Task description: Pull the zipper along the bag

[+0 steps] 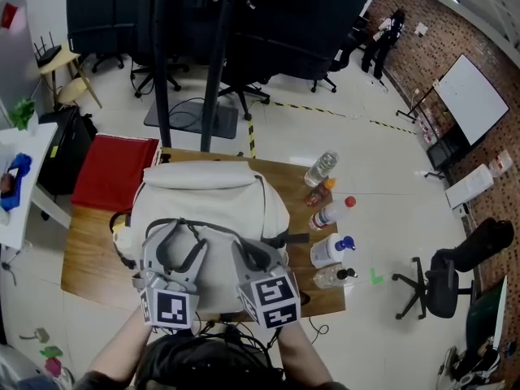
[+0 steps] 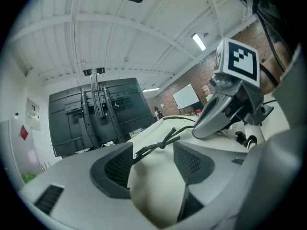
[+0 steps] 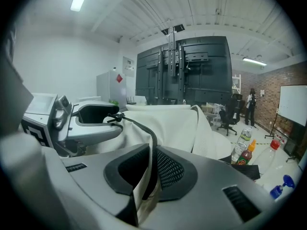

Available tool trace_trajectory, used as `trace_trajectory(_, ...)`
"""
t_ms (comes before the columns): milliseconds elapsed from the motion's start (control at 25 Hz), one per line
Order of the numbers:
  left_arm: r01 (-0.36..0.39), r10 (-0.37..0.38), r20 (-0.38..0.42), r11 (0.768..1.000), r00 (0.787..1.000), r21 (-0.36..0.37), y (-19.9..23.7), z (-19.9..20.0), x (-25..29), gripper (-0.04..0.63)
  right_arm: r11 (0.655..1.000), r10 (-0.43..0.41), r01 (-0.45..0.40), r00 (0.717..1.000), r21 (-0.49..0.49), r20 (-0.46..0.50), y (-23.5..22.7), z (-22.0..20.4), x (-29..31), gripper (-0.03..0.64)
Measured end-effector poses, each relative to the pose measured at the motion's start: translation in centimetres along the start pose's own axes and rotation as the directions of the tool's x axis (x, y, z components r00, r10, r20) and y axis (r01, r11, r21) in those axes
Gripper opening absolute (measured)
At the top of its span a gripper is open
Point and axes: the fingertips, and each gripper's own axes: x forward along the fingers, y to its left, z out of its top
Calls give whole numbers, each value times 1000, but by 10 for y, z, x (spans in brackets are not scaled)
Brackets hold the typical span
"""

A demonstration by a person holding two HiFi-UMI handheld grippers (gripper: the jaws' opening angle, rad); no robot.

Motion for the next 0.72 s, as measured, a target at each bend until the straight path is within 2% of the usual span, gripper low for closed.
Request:
trace_trajectory(160, -49, 49, -1, 999, 999, -1, 13, 5, 9, 288, 1000, 4, -4, 1000, 0, 0, 0, 0, -2, 74)
trace_trajectory(320, -38, 38, 0, 999, 999, 22, 14, 7, 18, 288, 1000, 6, -6, 1000, 0, 3, 0, 0, -2, 74)
trace_trajectory(440, -55, 55, 26, 999, 998, 3, 18, 12, 13, 285, 1000, 12, -12, 1000, 2, 3, 0, 0, -2, 74)
trace_trajectory(480, -59, 59, 53, 998, 997, -2, 20, 14, 13, 216, 1000, 13, -13, 1000, 3, 3, 0, 0, -2, 74)
trace_trajectory(520, -59, 59, 73, 998, 996, -5, 21, 15, 13, 175, 1000, 14, -14, 1000, 4, 4, -1, 1, -2, 74)
trace_trajectory(640, -57, 58, 72, 998, 996, -7, 26, 16, 15, 173, 1000, 13, -13, 1000, 5, 4, -1, 2, -2, 74)
trace_trajectory(680, -69, 69, 74, 998, 995, -11, 29, 16, 15, 154, 1000, 13, -13, 1000, 5, 3, -1, 2, -2, 74)
trace_trajectory(720, -81, 83, 79, 997, 993, -19, 32, 17, 14, 79, 1000, 14, -14, 1000, 5, 2, -1, 2, -2, 74)
